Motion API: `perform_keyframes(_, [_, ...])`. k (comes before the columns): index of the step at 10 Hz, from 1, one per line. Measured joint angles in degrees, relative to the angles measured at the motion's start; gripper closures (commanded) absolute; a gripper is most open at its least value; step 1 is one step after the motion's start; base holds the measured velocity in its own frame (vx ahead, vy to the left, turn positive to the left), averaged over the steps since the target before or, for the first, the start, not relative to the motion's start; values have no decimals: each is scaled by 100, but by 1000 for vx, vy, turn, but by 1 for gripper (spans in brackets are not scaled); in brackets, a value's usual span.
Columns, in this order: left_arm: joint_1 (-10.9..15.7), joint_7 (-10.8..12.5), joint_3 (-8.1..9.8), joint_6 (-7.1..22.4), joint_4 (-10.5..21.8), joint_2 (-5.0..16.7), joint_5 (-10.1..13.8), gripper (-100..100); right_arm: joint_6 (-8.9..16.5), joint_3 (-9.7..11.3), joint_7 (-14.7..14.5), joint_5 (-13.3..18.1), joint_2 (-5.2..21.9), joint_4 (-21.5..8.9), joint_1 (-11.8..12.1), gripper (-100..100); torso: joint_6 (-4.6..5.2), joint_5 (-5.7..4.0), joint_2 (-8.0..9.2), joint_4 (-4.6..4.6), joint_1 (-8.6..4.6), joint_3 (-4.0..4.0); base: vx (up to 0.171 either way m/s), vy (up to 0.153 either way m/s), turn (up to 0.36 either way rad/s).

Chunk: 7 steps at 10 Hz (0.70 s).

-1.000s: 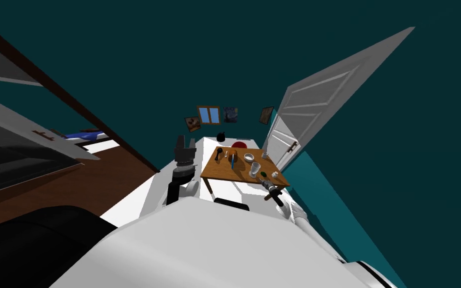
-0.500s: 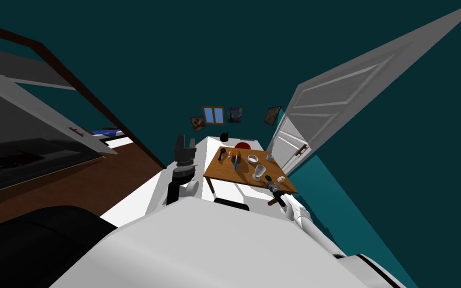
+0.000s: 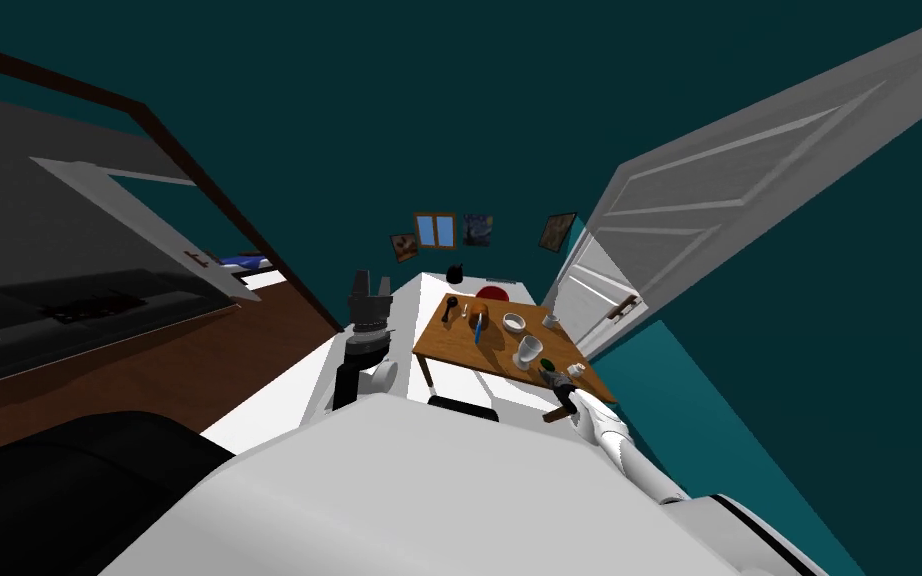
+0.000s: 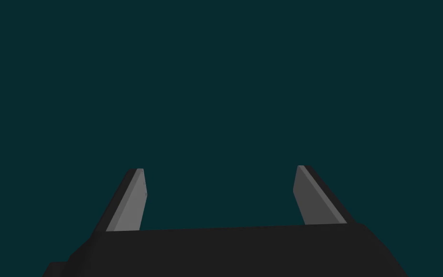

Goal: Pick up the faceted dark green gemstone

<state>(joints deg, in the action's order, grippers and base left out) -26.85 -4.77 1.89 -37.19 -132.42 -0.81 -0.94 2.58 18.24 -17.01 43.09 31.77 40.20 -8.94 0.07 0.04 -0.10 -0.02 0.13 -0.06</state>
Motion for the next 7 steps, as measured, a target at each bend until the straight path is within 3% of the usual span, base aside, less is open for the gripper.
perform_keyframes(1, [0,0,0,0,0,0,0,0,76,-36,-57,75,17,-170,-60,-100,-1,1,-4,0,5,-2,39,33,73])
perform_keyframes(3, [0,0,0,0,0,0,0,0,351,269,-17,-83,168,-150,-89,-100,0,1,1,0,3,0,36,34,128])
perform_keyframes(4, [0,0,0,0,0,0,0,0,544,536,-18,-314,344,-41,-35,-100,0,1,-1,0,3,0,38,21,42])
perform_keyframes(6, [0,0,0,0,0,0,0,0,518,305,-63,-71,210,-295,-132,-100,3,-1,5,0,-3,2,25,16,63])
perform_keyframes(7, [0,0,0,0,0,0,0,0,641,506,-105,-269,309,-260,-107,-100,0,0,3,1,-2,2,37,18,69])
